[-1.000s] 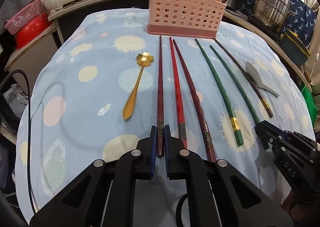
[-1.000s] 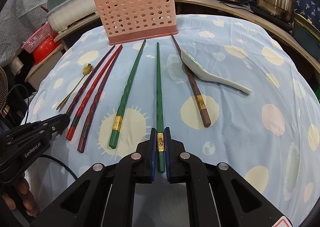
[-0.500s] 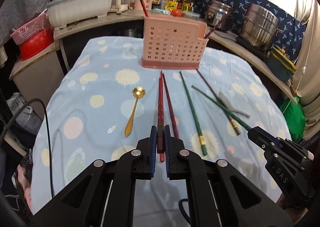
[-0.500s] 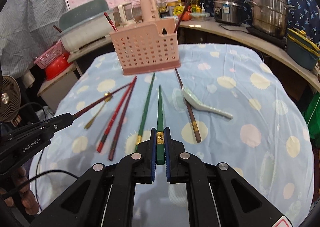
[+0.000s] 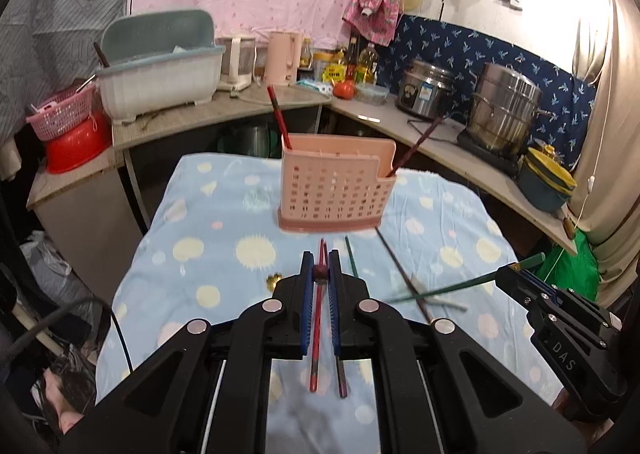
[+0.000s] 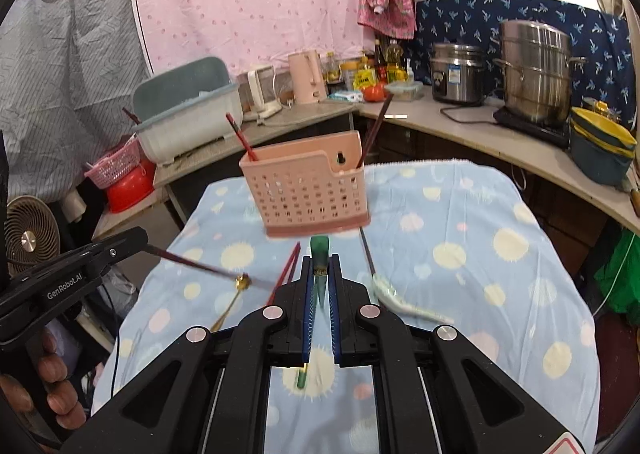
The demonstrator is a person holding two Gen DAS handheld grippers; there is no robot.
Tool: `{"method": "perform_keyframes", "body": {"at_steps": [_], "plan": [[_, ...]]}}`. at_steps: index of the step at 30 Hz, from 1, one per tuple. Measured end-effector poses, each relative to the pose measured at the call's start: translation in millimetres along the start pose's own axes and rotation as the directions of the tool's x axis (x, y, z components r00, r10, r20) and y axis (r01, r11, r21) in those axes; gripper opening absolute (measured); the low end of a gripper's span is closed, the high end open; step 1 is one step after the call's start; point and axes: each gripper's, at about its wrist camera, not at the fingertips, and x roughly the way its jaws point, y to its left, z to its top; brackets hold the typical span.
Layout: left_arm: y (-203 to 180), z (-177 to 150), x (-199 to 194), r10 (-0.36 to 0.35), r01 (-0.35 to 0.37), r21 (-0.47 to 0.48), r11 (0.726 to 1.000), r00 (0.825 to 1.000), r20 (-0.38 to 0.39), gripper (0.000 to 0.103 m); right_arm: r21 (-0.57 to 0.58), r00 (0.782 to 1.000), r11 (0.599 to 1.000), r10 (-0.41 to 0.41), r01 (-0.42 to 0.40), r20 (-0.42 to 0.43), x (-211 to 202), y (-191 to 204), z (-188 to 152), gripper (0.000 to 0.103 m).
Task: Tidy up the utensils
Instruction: 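Lift both chopsticks and lower them into the pink holder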
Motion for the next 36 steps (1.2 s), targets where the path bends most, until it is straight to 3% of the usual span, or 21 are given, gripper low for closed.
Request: {"method": "perform_keyframes", "body": {"at_steps": [13,26,36], "plan": [[-15.8,84.0,-5.4,-0.012,0.005,0.055,0.998,0.991,0.132,0.007,0.0,0.994,1.0,0.003,-0.003,0.109,8.2,-5.0,74.7,0.007],[-21.9,185.6,9.1,0.025,-0.045,0.067,0.997,0.958,0.284,0.007,-0.014,0.968,1.0,-0.007,0.01,0.251,43.9,-0.4,173.6,0.007],[-9.8,210.8,59.0,0.045,-0.062,0.046,0.997,0.955,0.294,0.007,-0.004,0.956,0.999,-0.032,0.035,0.291,94.9,-8.2,202.2,0.007]]}}
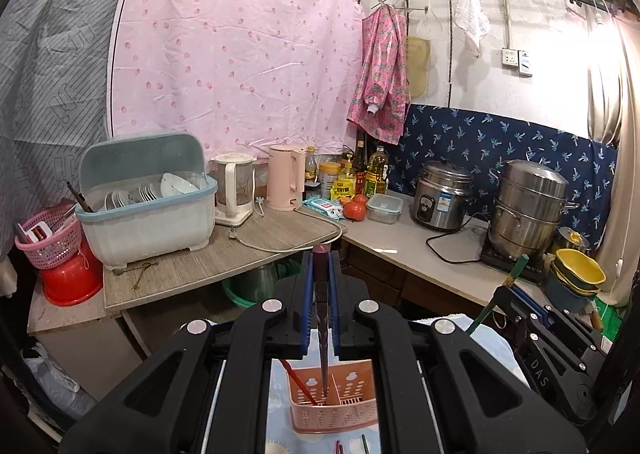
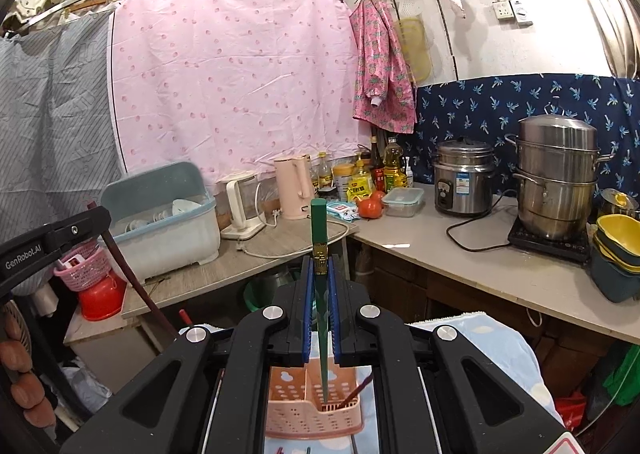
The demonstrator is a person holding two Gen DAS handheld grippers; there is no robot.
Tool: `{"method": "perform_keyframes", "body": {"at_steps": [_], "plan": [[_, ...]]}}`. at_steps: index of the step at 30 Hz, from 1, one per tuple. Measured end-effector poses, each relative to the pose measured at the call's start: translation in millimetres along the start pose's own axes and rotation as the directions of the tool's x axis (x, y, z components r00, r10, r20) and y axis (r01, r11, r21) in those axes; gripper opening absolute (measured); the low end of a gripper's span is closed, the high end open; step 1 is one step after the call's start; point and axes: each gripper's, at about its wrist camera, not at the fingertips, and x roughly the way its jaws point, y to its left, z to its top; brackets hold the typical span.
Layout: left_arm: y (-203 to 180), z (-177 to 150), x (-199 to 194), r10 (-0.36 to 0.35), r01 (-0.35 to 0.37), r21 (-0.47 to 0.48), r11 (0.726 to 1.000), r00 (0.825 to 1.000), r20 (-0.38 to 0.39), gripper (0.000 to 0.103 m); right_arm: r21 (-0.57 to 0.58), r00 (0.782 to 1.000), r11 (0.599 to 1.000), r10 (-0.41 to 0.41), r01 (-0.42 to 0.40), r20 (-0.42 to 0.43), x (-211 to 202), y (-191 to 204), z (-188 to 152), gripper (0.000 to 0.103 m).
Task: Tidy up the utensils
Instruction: 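Lift both chopsticks and lower them into the pink holder, then open both tools to release the chopsticks in the holder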
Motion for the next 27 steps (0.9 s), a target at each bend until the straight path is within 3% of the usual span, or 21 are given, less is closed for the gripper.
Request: {"method": "perform_keyframes", "body": {"at_steps": [12,13,15,16,17,18,27], "plan": [[11.2,-49.5,63.5,0.004,-0.006,-0.014,1.0,0.99,-0.14,0.007,0.01,0.992,1.0,-0.009,0.01,-0.125,58.7,-3.4,-45.4,0.007],[12.9,-52.7,64.3,0.005,-0.008,-0.019,1.0,0.99,-0.144,0.01,0.008,0.991,1.0,-0.009,0.01,-0.134,59.9,-3.8,-48.7,0.007],[15.6,-56.6,63.7,0.015,-0.019,-0.026,0.999,0.989,-0.149,0.036,0.009,0.99,1.0,-0.011,0.013,-0.14,58.4,-3.8,-54.2,0.013],[17.1,-58.5,61.1,0.022,-0.027,-0.031,0.999,0.99,-0.141,0.054,0.007,0.99,1.0,-0.017,0.018,-0.14,56.5,-3.9,-55.8,0.017],[17.9,-59.8,58.0,0.034,-0.039,-0.033,0.999,0.991,-0.13,0.061,0.007,0.99,1.0,-0.019,0.021,-0.137,53.7,-3.7,-57.1,0.028],[17.7,-61.1,55.0,0.046,-0.05,-0.031,0.998,0.991,-0.126,0.063,0.008,0.991,1.0,-0.022,0.023,-0.132,49.8,-3.6,-58.5,0.037],[16.8,-88.0,24.5,0.037,-0.043,-0.034,0.998,0.984,-0.174,0.068,0.031,0.991,0.999,-0.01,0.014,-0.136,-0.7,-7.4,-80.2,0.047]]}}
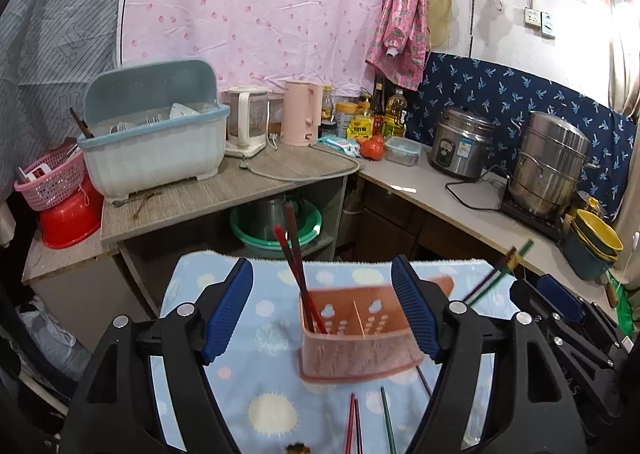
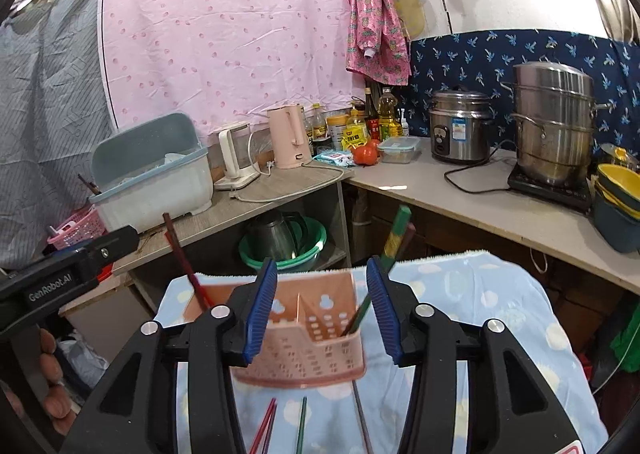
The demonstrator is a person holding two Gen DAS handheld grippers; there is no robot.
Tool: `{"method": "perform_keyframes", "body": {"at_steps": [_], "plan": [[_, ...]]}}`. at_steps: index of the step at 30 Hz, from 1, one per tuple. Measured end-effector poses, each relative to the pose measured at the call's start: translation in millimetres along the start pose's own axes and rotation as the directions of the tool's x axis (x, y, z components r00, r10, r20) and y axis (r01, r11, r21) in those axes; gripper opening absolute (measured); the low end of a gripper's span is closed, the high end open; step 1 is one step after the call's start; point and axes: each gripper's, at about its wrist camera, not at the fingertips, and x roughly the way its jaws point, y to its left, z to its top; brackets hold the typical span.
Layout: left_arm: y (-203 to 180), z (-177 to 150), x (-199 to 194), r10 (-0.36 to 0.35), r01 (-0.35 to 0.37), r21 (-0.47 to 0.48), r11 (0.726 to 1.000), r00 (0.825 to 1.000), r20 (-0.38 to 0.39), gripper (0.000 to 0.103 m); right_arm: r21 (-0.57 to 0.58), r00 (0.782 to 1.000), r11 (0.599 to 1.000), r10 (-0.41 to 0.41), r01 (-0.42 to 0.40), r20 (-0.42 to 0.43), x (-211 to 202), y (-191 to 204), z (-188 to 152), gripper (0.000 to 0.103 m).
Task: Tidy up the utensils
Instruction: 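Open both tools to release the chopsticks in the holder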
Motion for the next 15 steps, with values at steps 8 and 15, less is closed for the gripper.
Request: {"method": "perform_keyframes", "body": {"at_steps": [8,15], "plan": [[3.1,-60.4,-17.0,0.007,-0.008,-0.013,1.0,0.995,-0.102,0.068,-0.006,0.998,1.0,-0.025,0.025,-0.052,-39.9,-5.3,-48.2,0.048],[4.6,-128.2,-27.7,0.039,-0.038,0.006,0.999,0.976,-0.213,0.068,-0.014,0.99,0.998,-0.06,0.059,-0.129,-64.5,-18.9,-96.5,0.048]]}}
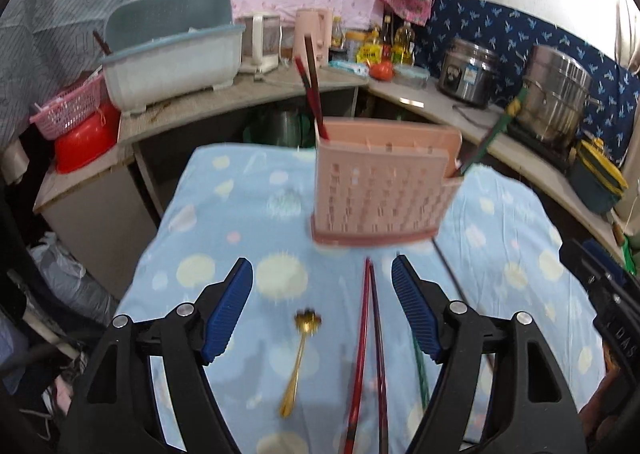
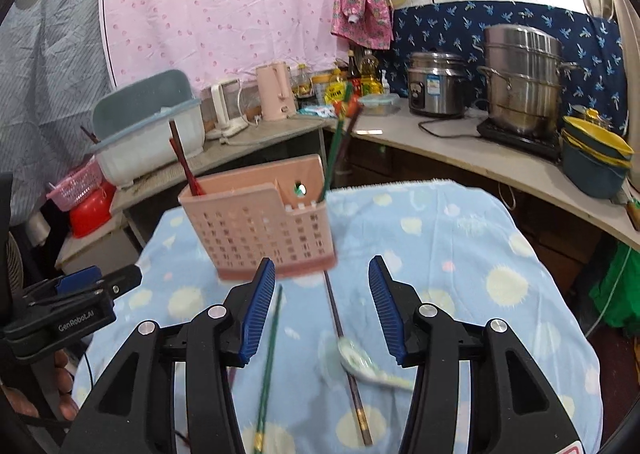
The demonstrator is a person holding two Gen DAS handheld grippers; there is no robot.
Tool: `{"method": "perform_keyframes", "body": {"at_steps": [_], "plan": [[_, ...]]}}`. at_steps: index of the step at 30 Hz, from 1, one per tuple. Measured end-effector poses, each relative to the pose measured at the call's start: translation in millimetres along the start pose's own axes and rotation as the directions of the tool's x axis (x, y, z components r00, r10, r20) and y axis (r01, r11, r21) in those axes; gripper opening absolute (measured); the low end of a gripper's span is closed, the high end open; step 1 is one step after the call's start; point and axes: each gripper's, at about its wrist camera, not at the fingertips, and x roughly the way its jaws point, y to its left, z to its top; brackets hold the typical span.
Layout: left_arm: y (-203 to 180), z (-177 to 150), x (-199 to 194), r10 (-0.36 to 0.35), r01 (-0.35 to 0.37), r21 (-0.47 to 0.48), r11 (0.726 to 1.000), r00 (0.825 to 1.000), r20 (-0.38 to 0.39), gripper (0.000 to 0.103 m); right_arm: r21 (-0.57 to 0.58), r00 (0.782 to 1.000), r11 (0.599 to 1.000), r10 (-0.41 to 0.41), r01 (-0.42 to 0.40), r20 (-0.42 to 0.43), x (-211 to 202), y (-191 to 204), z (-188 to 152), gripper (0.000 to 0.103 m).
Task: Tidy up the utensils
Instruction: 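Open both tools to release the chopsticks in the holder, then move both open tools back over the remaining chopsticks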
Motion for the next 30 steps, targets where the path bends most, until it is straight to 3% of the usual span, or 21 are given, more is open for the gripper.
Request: {"method": "perform_keyframes", "body": {"at_steps": [7,13,30], "plan": [[-4.8,-60.5,7.3,-0.001,0.004,0.024,1.0,0.994,-0.108,0.068,-0.003,0.994,1.0,-0.023,0.023,-0.106,-4.9,-16.3,-53.4,0.048],[-10.3,-91.7,12.6,-0.018,0.022,0.026,0.999,0.986,-0.165,0.068,-0.017,0.981,0.999,-0.034,0.032,-0.191,0.7,-22.4,-92.5,0.048],[-15.5,-128.9,27.0,0.006,0.007,0.053,0.999,0.969,-0.248,0.062,-0.059,0.962,0.997,-0.058,0.044,-0.268,33.9,-22.1,-114.6,0.044]]}}
